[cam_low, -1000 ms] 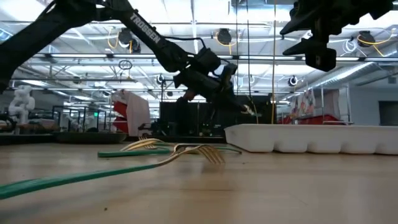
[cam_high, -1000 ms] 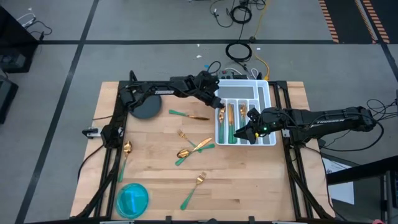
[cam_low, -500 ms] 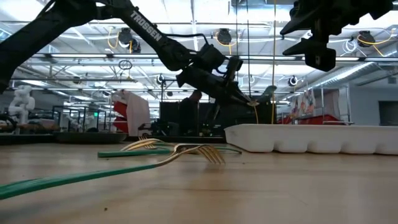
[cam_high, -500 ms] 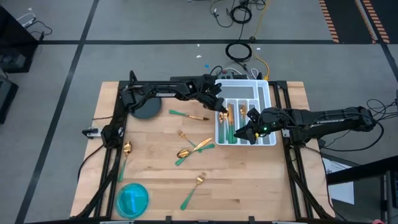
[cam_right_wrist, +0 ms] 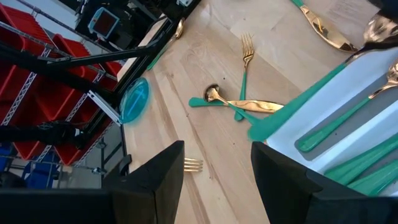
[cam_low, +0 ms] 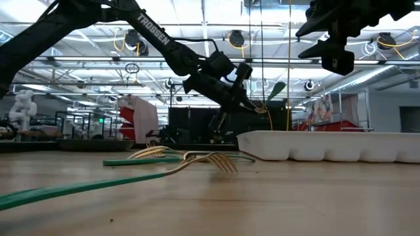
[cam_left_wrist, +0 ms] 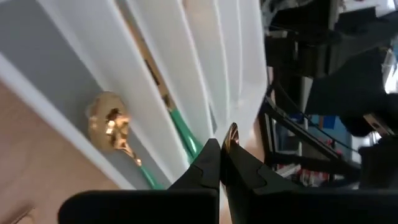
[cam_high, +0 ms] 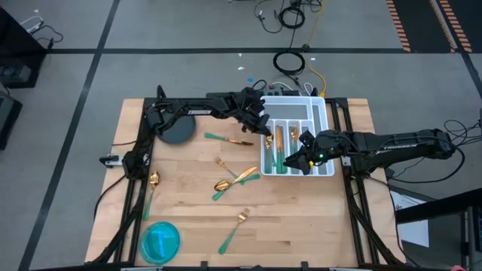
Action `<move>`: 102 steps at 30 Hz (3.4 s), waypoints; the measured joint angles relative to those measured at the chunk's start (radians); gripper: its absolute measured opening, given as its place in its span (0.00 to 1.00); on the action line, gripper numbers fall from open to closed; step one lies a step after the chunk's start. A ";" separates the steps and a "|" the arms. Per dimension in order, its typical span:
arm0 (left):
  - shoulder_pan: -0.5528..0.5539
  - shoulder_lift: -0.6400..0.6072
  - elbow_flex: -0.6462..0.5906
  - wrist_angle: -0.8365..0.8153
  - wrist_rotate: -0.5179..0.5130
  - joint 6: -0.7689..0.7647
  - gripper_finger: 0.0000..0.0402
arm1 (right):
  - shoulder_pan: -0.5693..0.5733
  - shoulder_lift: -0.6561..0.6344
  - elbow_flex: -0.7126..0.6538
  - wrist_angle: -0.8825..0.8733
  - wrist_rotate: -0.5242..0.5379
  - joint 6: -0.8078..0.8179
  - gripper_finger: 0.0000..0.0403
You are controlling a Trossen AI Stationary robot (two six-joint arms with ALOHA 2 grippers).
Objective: Sort silverware
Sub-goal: Put the green spoon on the silverware organizer
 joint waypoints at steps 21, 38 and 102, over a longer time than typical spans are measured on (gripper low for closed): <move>-0.071 -0.106 0.000 -0.212 -0.243 0.506 0.01 | 0.000 0.064 0.000 0.001 0.000 -0.049 0.44; -0.070 -0.106 0.005 -0.112 -0.328 0.446 0.01 | 0.000 0.172 0.000 0.018 -0.005 -0.024 0.44; -0.130 0.027 0.025 -0.109 -0.529 0.411 0.05 | 0.001 0.171 0.000 0.077 -0.006 -0.055 0.44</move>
